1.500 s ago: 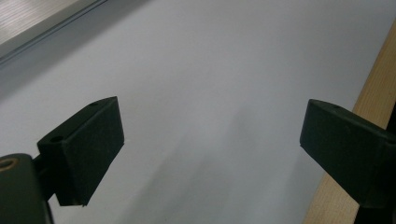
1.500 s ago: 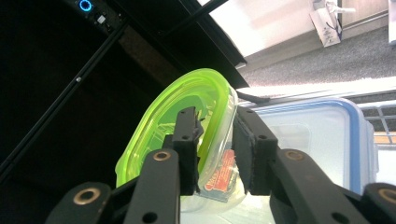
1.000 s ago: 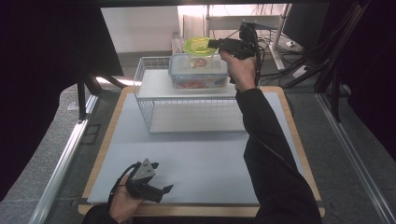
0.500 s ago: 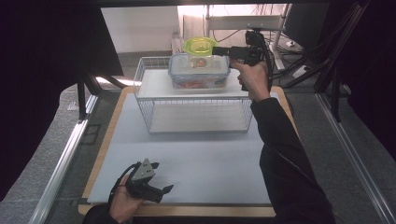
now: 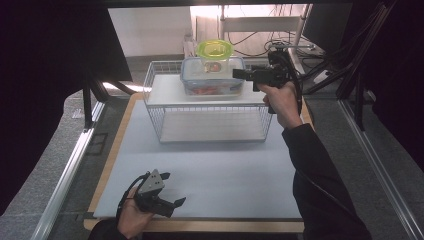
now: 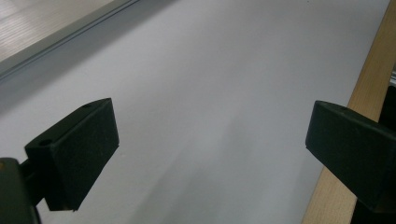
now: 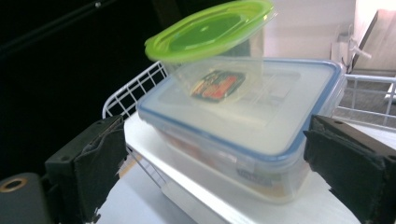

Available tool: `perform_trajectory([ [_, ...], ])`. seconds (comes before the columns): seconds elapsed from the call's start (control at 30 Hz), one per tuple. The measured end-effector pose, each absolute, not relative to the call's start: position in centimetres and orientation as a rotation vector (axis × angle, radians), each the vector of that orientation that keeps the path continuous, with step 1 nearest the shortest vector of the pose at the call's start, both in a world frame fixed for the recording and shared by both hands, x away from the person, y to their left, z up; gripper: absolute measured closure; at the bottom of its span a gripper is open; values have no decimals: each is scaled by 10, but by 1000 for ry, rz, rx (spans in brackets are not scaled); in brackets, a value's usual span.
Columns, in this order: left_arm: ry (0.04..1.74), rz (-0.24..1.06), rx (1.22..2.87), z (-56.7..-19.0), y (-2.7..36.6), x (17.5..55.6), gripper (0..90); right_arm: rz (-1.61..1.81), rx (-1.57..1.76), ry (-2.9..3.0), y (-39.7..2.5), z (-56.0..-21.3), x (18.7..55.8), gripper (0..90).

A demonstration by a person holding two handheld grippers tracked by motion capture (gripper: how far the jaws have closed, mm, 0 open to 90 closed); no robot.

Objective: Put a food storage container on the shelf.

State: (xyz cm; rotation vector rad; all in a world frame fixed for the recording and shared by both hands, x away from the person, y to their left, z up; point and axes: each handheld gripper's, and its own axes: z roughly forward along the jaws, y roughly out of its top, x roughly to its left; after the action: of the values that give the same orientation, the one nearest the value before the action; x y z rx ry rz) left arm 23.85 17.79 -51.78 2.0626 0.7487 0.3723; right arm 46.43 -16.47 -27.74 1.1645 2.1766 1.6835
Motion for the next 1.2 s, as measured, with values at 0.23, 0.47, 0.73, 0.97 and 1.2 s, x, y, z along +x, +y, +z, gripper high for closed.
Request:
perform_trajectory([
  [0.23, 742, 388, 2047, -517, 178, 238, 27, 1589, 1027, 2219, -161, -291, 442, 35],
  [0.47, 742, 375, 2028, -517, 179, 239, 26, 1558, 979, 2233, -163, -307, 425, 33],
  [0.73, 729, 366, 2032, -518, 178, 239, 22, 1542, 946, 2257, -165, -326, 410, 32],
  [0.97, 702, 352, 2082, -521, 174, 239, 25, 1509, 903, 2281, -166, -343, 397, 32],
  [1.2, 669, 360, 2093, -520, 171, 237, 25, 1471, 895, 2282, -172, -370, 385, 19],
])
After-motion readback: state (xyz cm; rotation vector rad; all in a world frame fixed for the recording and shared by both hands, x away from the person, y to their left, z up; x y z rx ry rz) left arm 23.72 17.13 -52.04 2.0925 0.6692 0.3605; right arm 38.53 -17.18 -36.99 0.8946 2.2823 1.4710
